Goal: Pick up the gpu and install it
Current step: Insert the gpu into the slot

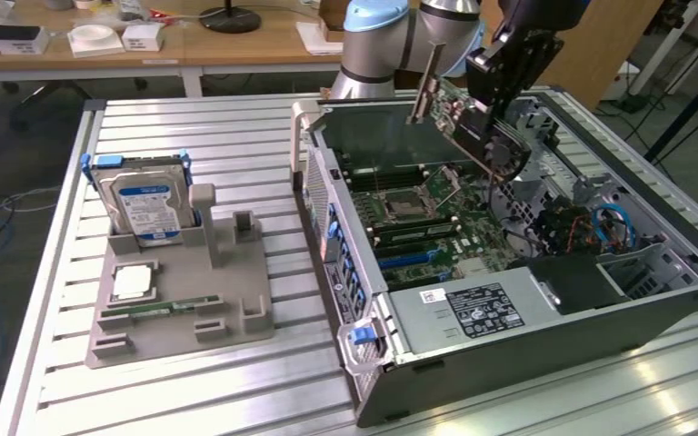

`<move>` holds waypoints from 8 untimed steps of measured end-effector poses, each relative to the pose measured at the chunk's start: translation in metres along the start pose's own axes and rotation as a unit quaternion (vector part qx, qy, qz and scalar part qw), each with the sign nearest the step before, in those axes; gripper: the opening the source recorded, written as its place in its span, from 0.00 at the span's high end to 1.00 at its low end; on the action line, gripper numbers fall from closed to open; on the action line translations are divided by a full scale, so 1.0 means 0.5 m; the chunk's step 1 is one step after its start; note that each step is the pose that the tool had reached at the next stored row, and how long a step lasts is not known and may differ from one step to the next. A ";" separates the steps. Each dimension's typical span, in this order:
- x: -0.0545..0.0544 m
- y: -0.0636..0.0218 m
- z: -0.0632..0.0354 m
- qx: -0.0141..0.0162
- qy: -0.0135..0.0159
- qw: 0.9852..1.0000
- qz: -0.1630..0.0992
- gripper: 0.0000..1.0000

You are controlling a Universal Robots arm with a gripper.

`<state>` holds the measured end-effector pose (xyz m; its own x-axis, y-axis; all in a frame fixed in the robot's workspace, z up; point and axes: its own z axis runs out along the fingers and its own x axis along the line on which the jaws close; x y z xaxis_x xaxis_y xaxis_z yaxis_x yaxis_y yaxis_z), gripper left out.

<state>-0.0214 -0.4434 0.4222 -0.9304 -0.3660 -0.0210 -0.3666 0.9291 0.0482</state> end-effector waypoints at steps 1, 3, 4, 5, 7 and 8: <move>0.000 0.000 0.000 0.000 0.000 1.000 -0.004 0.74; 0.000 0.000 0.000 0.000 0.001 1.000 -0.011 0.74; 0.000 0.000 0.000 0.000 0.001 1.000 -0.016 0.74; 0.000 0.000 0.000 0.000 0.001 1.000 -0.020 0.74; 0.000 0.000 0.000 -0.001 0.001 1.000 -0.028 0.74; 0.000 0.000 0.000 -0.001 0.002 0.999 -0.032 0.74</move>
<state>-0.0214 -0.4434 0.4221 -0.9047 -0.4256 -0.0210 -0.4261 0.9034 0.0483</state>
